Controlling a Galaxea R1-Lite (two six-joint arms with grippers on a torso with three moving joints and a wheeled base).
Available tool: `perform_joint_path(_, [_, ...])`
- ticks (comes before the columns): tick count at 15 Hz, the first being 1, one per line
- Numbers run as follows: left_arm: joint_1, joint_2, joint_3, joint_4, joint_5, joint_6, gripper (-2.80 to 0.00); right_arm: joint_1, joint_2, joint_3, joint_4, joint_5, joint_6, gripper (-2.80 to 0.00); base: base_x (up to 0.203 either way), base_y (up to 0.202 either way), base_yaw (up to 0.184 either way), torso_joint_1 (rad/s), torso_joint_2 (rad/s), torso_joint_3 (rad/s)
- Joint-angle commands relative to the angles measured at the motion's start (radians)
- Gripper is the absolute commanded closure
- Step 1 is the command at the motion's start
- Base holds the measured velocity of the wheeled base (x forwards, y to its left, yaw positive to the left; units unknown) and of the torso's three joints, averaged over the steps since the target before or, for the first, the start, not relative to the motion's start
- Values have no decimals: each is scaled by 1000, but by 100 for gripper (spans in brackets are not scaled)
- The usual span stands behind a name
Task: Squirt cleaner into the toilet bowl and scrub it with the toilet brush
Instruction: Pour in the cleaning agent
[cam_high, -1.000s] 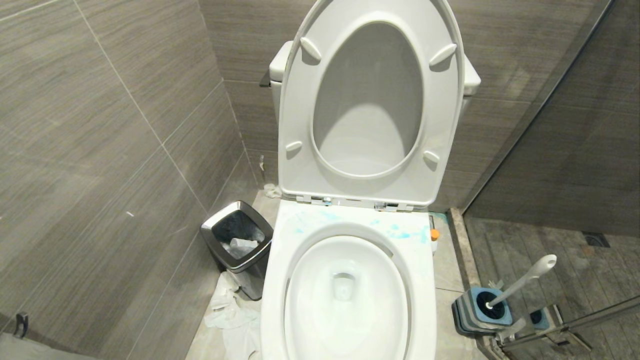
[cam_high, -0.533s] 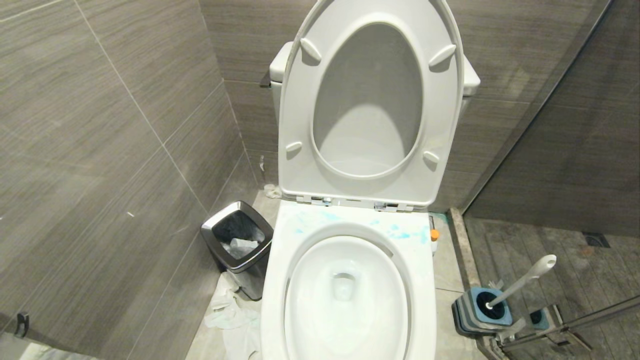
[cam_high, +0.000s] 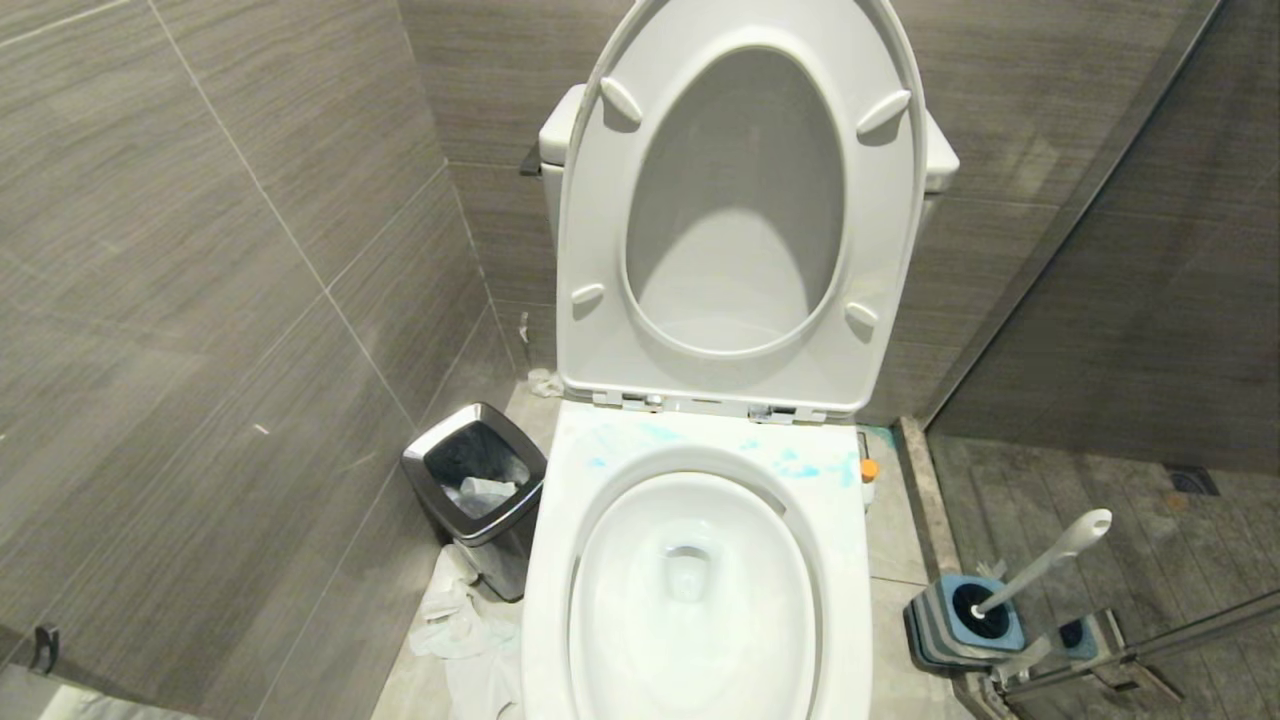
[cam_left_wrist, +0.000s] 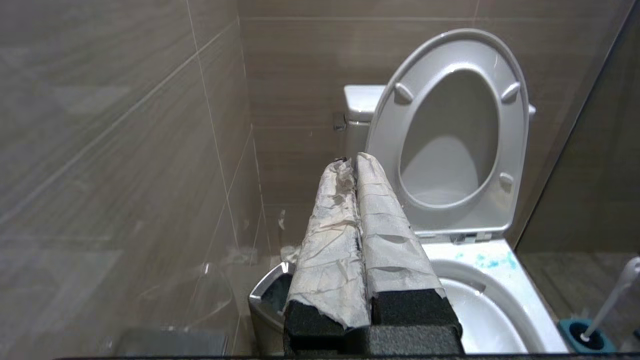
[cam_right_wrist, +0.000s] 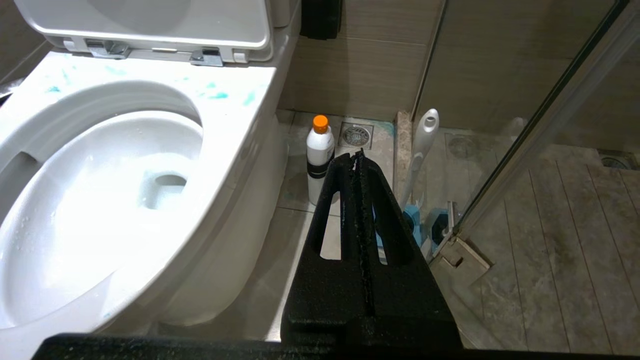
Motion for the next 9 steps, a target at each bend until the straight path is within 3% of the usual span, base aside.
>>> perform_joint_path(1, [-18, -115, 97, -1, -1, 17, 0, 1, 0, 25, -1, 0, 0, 0, 0, 0, 0, 0, 0, 0])
perform_joint_path(6, [-27, -275, 332, -35, 6, 63, 0, 1, 0, 25, 0, 0, 0, 0, 0, 0, 0, 0, 0, 0])
perform_joint_path(9, [-29, -279, 477, -181, 12, 71, 0, 1, 0, 25, -1, 0, 0, 0, 0, 0, 0, 0, 0, 0])
